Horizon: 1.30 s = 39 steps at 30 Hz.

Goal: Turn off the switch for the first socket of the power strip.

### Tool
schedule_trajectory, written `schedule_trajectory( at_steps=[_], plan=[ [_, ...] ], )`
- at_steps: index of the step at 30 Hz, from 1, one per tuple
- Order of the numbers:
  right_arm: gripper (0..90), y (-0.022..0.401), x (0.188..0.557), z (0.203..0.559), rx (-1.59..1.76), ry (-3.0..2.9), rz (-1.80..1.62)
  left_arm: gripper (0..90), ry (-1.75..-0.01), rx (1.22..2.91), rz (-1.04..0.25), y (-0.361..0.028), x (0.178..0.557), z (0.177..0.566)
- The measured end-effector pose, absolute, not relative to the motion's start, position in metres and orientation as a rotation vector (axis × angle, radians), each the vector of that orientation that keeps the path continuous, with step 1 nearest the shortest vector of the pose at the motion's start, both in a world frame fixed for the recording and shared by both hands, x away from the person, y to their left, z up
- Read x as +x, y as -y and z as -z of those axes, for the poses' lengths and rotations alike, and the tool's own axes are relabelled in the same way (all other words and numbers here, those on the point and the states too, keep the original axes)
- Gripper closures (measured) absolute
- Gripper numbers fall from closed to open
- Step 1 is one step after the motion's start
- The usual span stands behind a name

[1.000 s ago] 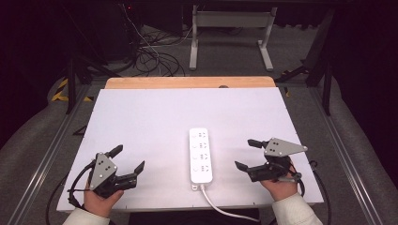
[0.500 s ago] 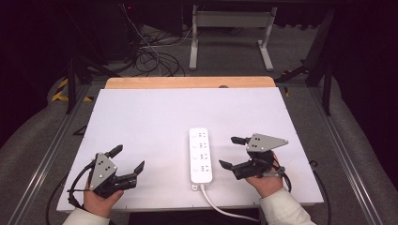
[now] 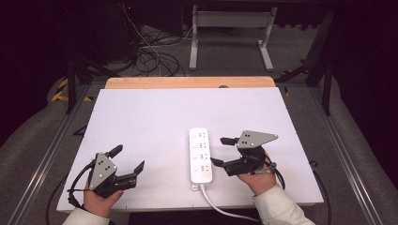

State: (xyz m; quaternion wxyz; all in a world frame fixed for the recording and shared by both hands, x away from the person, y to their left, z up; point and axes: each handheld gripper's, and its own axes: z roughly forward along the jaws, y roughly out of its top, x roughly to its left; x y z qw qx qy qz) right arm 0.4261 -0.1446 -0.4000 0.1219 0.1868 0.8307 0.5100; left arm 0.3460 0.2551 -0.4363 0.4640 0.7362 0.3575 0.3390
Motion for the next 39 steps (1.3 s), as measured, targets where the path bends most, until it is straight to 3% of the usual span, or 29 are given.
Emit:
schedule_trajectory(
  at_steps=[3,15,28,39],
  plan=[
    [44.6,0.143,0.423,0.398,0.569,-2.408,-1.471,14.7,-0.882,1.810,-0.828,-0.254,0.346,0.437],
    [90.0,0.127,0.432,0.391,0.558,-2.532,-1.454,14.7,-0.879,1.810,-0.828,-0.254,0.346,0.437],
    [90.0,0.109,0.438,0.389,0.506,-2.609,-1.383,14.7,-0.881,1.810,-0.829,-0.255,0.346,0.437],
    [90.0,0.085,0.447,0.412,0.459,-2.726,-1.213,14.7,-0.883,1.810,-0.829,-0.255,0.346,0.437]
  ],
)
